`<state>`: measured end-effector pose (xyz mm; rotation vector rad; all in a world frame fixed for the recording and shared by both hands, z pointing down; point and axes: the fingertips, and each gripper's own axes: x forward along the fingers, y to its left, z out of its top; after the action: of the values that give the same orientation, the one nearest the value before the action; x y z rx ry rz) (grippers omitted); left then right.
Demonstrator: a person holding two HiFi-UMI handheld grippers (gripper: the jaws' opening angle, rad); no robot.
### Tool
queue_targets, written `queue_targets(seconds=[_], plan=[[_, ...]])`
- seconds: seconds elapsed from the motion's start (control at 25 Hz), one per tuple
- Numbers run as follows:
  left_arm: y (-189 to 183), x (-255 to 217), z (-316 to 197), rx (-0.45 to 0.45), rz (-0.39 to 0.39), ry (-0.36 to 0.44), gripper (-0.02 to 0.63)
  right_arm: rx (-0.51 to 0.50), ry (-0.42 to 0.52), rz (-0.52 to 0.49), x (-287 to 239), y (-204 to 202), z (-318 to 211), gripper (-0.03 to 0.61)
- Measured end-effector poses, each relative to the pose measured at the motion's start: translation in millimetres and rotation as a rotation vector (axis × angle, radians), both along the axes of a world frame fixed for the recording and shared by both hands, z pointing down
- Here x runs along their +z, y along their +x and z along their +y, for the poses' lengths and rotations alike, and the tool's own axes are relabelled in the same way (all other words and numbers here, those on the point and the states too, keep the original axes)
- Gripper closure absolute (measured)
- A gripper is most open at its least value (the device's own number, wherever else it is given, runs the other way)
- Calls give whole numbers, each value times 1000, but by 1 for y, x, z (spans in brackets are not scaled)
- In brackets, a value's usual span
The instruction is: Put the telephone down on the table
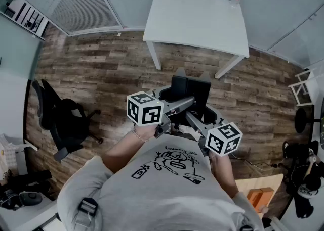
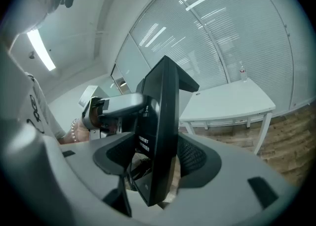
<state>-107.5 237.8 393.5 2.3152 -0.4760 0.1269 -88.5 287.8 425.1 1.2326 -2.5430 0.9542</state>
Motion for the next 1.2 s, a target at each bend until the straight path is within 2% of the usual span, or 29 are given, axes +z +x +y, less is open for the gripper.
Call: queue_targets(seconds=[0.48, 0.96, 1.2], plan=[[25, 0, -2, -1, -4, -1, 310, 1, 5, -4, 0, 25, -2, 325], [78, -1, 0, -24, -7, 2, 310, -18, 14, -13, -1, 80, -2, 325], [94, 7, 2, -42, 2, -32, 310, -29, 0, -3, 6, 99, -3, 327]])
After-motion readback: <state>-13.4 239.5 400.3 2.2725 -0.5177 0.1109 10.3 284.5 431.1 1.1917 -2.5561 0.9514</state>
